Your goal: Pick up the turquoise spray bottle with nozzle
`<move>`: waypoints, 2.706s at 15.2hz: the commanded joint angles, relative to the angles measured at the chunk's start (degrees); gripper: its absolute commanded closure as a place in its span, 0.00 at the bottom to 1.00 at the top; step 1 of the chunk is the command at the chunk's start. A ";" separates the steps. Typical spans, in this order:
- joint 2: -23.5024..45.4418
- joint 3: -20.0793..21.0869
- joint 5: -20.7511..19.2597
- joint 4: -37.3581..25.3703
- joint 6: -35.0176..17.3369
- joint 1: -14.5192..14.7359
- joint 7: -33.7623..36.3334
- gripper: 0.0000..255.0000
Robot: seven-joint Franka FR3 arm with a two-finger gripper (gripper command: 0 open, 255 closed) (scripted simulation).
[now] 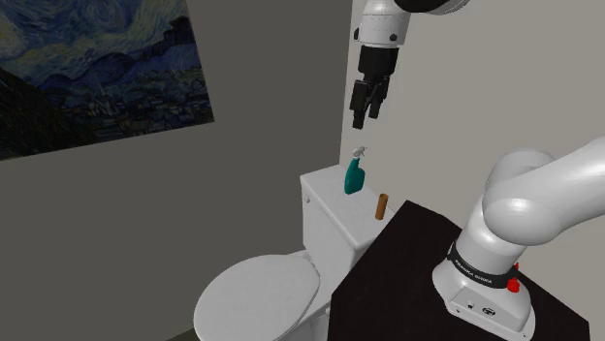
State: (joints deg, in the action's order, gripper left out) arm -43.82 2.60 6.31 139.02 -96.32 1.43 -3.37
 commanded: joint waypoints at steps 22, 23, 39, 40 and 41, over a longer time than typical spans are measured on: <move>23.40 -26.69 -13.93 4.27 -27.24 0.03 -50.24 0.00; 25.64 -27.88 -13.58 3.36 -28.59 0.39 -52.83 0.00; 64.14 -30.94 7.31 -21.36 -38.88 -3.32 -95.20 0.00; 64.69 -30.70 7.71 -21.25 -39.48 -3.50 -95.46 0.00; 65.25 -30.47 8.12 -21.15 -40.07 -3.68 -95.73 0.00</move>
State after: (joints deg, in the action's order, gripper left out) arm 20.70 -28.16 14.00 118.17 -136.01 -2.02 -98.63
